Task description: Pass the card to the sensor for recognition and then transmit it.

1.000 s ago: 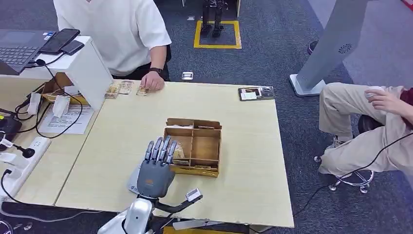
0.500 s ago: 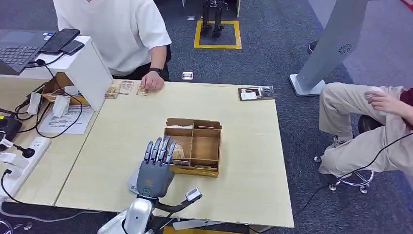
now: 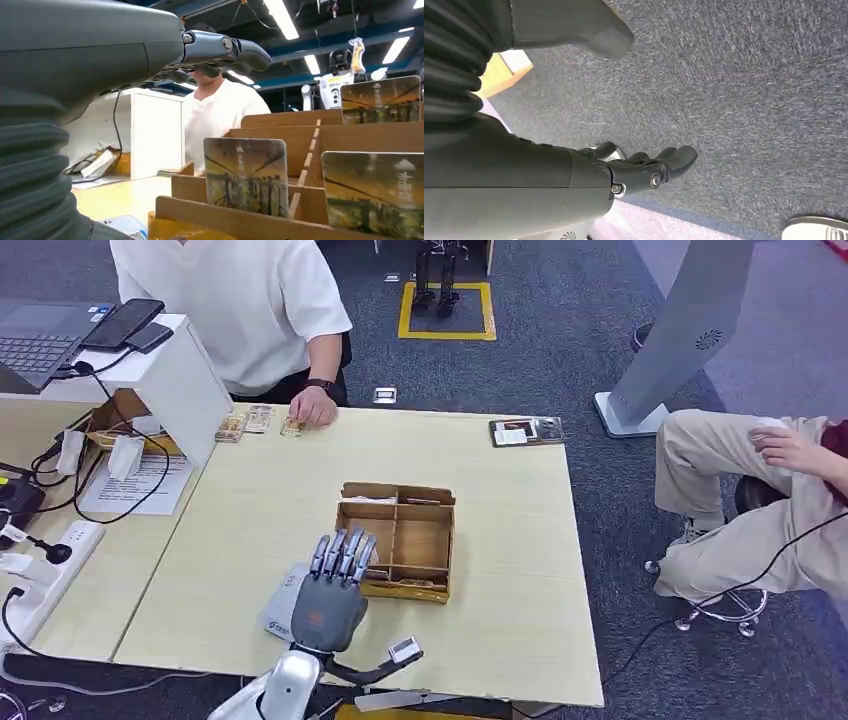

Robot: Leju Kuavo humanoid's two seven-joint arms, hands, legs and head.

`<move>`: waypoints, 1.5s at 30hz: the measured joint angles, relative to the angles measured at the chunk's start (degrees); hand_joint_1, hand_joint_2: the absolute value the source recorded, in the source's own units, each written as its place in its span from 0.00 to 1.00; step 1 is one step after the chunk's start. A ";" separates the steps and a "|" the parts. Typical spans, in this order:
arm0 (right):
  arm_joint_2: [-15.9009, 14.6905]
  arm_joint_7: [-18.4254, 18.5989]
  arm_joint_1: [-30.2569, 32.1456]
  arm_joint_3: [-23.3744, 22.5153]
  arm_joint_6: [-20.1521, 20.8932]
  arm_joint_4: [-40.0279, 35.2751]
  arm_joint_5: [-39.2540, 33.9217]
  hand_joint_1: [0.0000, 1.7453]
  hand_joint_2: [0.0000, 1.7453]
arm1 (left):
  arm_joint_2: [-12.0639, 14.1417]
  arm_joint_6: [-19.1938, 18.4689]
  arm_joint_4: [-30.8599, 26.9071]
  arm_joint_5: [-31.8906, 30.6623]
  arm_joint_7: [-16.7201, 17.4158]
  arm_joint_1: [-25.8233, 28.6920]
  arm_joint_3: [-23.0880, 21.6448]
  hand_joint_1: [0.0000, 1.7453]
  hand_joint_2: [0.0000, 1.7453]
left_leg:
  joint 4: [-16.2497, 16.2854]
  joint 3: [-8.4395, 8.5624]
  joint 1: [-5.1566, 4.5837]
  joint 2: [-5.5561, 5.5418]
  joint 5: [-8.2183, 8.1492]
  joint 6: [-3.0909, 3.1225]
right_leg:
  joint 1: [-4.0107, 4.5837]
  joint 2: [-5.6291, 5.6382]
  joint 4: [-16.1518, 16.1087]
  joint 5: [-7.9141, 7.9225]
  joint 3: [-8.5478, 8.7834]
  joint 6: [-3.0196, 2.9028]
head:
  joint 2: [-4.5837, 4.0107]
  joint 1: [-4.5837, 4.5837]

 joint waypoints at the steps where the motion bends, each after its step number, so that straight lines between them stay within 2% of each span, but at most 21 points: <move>1: 0.00 0.00 -0.01 -0.02 0.00 0.00 0.00 0.00 1.00 | -0.06 0.00 0.11 0.00 -0.52 0.02 0.35 0.11 1.00 | 0.00 0.00 0.00 0.00 0.00 0.00 | 0.00 0.00 0.00 0.00 0.00 0.00 | 0.00 -0.02; 2: 0.00 0.00 -0.01 -0.02 0.00 0.00 0.00 0.00 1.00 | -0.11 0.00 0.17 0.00 -0.68 0.05 0.59 0.10 1.00 | 0.00 0.00 0.00 0.00 0.00 0.00 | 0.00 0.00 0.00 0.00 0.00 0.00 | -0.02 0.00; 3: 0.00 0.00 0.00 -0.02 0.00 0.00 0.02 0.00 1.00 | -0.20 0.00 0.24 0.00 -1.00 0.16 1.09 0.47 1.00 | 0.00 0.00 0.00 0.00 0.00 0.00 | 0.00 0.00 0.00 0.00 0.00 0.00 | -0.02 -0.02; 4: 0.00 0.00 0.00 -0.02 0.00 0.00 0.02 0.00 1.00 | -0.22 0.00 0.24 0.00 -1.18 0.20 1.25 0.53 1.00 | 0.00 0.00 0.00 0.00 0.00 0.00 | 0.00 0.00 0.00 0.00 0.00 0.00 | -0.02 -0.02; 5: 0.00 0.00 -0.01 -0.02 0.00 0.00 0.02 0.00 1.00 | -0.22 0.00 0.24 0.00 -1.22 0.23 1.44 0.21 1.00 | 0.00 0.00 0.00 0.00 0.00 0.00 | 0.00 0.00 0.00 0.00 0.00 0.00 | -0.02 -0.02; 6: 0.00 0.00 -0.01 -0.02 0.00 0.00 0.04 0.00 1.00 | -0.26 0.00 0.24 0.00 -1.29 0.26 1.59 0.15 1.00 | 0.00 0.00 0.00 0.00 0.00 0.00 | 0.00 0.00 0.00 0.00 0.00 0.00 | 0.00 -0.02; 7: 0.00 -0.02 -0.01 -0.02 0.00 0.00 0.04 0.00 1.00 | -0.28 0.00 0.26 0.00 -1.31 0.31 1.75 0.25 1.00 | 0.00 0.00 0.00 0.00 0.00 0.00 | 0.00 0.00 0.00 0.00 0.00 0.00 | -0.02 -0.02; 8: 0.00 -0.02 -0.01 -0.02 0.00 0.00 0.09 0.00 1.00 | -0.31 0.00 0.26 0.00 -1.31 0.33 1.84 0.27 1.00 | 0.00 0.00 0.00 0.00 0.00 0.00 | 0.00 0.00 0.00 0.00 0.00 0.00 | -0.02 -0.02; 9: 0.00 -0.02 0.00 -0.02 0.00 0.00 0.11 0.00 1.00 | -0.31 0.00 0.26 0.00 -1.31 0.34 1.94 0.18 1.00 | 0.00 0.00 0.00 0.00 0.00 0.00 | 0.00 0.00 0.00 0.00 0.00 0.00 | 0.00 -0.02; 13: 0.00 0.00 -0.01 -0.02 0.00 0.00 0.15 0.00 1.00 | -0.33 0.00 0.26 0.00 -1.51 0.48 2.18 0.19 1.00 | 0.00 0.00 0.00 0.00 0.00 0.00 | 0.00 0.00 0.00 0.00 0.00 0.00 | -0.02 -0.02; 15: 0.00 0.00 -0.01 -0.02 0.00 0.00 0.15 0.00 1.00 | -0.35 0.00 0.33 0.00 -1.51 0.60 2.29 0.33 1.00 | 0.00 0.00 0.00 0.00 0.00 0.00 | 0.00 0.00 0.00 0.00 0.00 0.00 | 0.00 -0.02; 17: 0.00 0.00 -0.01 -0.02 0.00 0.00 0.17 0.00 1.00 | -0.50 0.00 0.41 0.00 -1.51 0.66 2.40 0.20 1.00 | 0.00 0.00 0.00 0.00 0.00 0.00 | 0.00 0.00 0.00 0.00 0.00 0.00 | 0.00 -0.02; 23: 0.00 0.00 -0.01 -0.02 0.00 0.00 0.15 0.00 1.00 | -0.72 0.00 0.76 0.00 -2.03 0.81 2.75 0.32 1.00 | 0.00 0.00 0.00 0.00 0.00 0.00 | 0.00 0.00 0.00 0.00 0.00 0.00 | -0.02 -0.02; 25: 0.00 0.00 -0.01 -0.02 0.00 0.00 0.15 0.00 1.00 | -0.79 0.00 0.76 0.00 -2.21 0.85 2.77 0.55 1.00 | 0.00 0.00 0.00 0.00 0.00 0.00 | 0.00 0.00 0.00 0.00 0.00 0.00 | -0.02 0.00; 26: 0.00 0.00 -0.02 -0.02 0.00 0.00 0.15 0.00 1.00 | -0.83 0.00 0.79 0.00 -2.34 0.88 2.77 0.50 1.00 | 0.00 0.00 0.00 0.00 0.00 0.00 | 0.00 0.00 0.00 0.00 0.00 0.00 | -0.02 -0.02; 30: 0.00 -0.13 -0.01 -0.04 0.00 0.00 0.15 0.00 1.00 | -1.16 0.00 1.46 0.00 -3.17 1.02 2.80 0.50 1.00 | 0.00 0.00 0.00 0.00 0.00 0.00 | 0.00 0.00 0.00 0.00 0.00 0.00 | 0.00 -0.02; 33: 0.00 -0.33 -0.01 -0.04 0.00 0.00 0.15 0.00 1.00 | -1.42 0.00 2.05 0.00 -3.45 1.07 2.88 0.59 1.00 | 0.00 0.00 0.00 0.00 0.00 0.00 | 0.00 0.00 0.00 0.00 0.00 0.00 | -0.02 0.00; 34: 0.00 -0.33 -0.02 -0.07 0.00 0.00 0.15 0.00 1.00 | -1.51 0.00 2.19 0.00 -3.45 1.07 2.91 0.71 1.00 | 0.00 0.00 0.00 0.00 0.00 0.00 | 0.00 0.00 0.00 0.00 0.00 0.00 | 0.00 -0.02; 36: 0.00 -0.39 -0.01 -0.09 0.00 0.00 0.15 0.00 1.00 | -1.66 0.00 2.42 0.00 -3.54 1.07 2.97 0.71 1.00 | 0.00 0.00 0.00 0.00 0.00 0.00 | 0.00 0.00 0.00 0.00 0.01 0.00 | -0.02 -0.02; 39: 0.00 -0.42 -0.01 -0.17 0.00 0.00 0.15 0.00 1.00 | -1.94 0.02 2.97 0.00 -4.13 1.06 3.17 0.84 1.00 | 0.00 0.00 0.00 0.00 0.00 0.00 | 0.00 0.00 0.00 0.00 0.01 0.00 | -0.02 -0.02; 45: 0.02 -0.48 -0.02 -0.28 0.00 0.00 0.15 0.00 1.00 | -2.73 0.35 4.26 0.00 -5.25 0.99 3.85 0.83 1.00 | 0.00 0.02 0.00 -0.01 0.00 0.00 | 0.00 -0.01 0.00 0.00 0.02 0.00 | 0.00 0.00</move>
